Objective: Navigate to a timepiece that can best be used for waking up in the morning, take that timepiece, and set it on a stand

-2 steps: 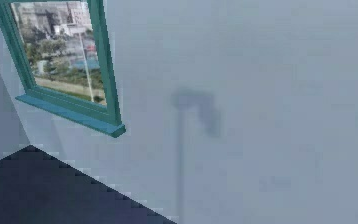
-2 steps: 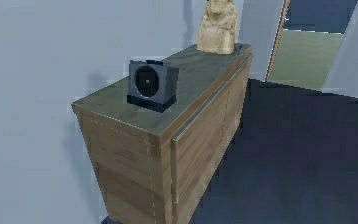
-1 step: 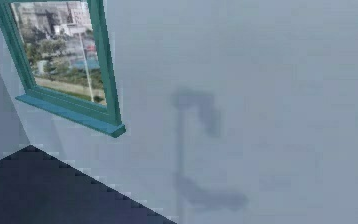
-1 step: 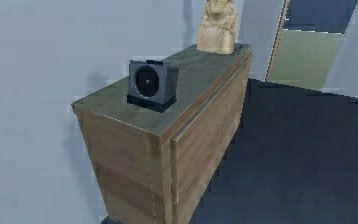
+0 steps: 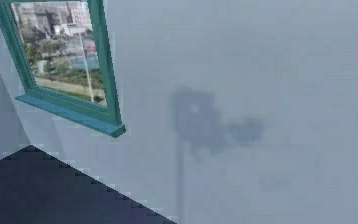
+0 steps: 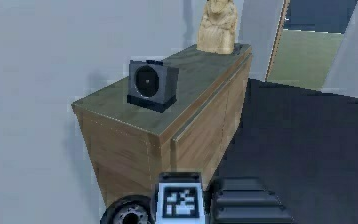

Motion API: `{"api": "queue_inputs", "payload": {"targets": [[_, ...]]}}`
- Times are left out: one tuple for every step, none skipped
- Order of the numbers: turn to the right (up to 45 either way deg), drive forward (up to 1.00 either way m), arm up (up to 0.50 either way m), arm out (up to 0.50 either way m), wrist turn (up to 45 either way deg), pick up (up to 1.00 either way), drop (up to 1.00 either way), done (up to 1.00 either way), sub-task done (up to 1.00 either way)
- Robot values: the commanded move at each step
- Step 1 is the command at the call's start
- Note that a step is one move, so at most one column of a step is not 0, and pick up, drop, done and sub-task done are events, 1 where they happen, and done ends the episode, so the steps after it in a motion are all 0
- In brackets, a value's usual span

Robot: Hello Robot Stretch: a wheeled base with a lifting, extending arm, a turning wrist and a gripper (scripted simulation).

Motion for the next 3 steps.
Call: {"api": "queue_inputs", "payload": {"targets": [[0.0,0.0,0.0,0.48,0.0,0.0,0.0,0.0,0.0],[0.0,0.0,0.0,0.0,45.0,0.0,0.0,0.0,0.0],[0.0,0.0,0.0,0.0,45.0,0.0,0.0,0.0,0.0]]}}
